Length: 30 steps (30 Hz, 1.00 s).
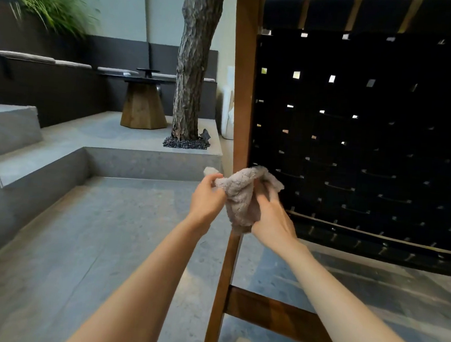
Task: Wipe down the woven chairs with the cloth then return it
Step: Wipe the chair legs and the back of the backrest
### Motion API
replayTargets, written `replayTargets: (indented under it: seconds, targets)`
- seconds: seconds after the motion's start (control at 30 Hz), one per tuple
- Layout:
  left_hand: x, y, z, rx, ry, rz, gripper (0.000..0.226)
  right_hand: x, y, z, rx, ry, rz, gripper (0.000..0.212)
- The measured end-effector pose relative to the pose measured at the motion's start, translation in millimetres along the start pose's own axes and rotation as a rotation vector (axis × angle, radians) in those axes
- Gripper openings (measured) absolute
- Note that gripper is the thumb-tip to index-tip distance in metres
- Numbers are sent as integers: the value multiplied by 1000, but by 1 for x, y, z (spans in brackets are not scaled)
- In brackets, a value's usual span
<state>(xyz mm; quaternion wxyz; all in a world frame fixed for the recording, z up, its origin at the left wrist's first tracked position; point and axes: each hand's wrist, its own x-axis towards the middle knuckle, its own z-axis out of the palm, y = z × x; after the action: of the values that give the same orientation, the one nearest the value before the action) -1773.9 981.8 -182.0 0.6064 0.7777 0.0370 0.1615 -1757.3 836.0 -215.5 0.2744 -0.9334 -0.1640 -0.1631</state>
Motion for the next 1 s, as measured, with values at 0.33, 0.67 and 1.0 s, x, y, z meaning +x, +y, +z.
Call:
replayTargets:
  seconds: [0.33,0.67,1.0]
  targets:
    - [24,-30,24,-250,-267,57,51,16,31,24,395,71,26,64]
    - [27,-66,35,-155,-260,97,44,19,35,40,361,189,35,69]
    - [18,-8,8,-214,-152,303,41,20,-6,7,496,418,-130,47]
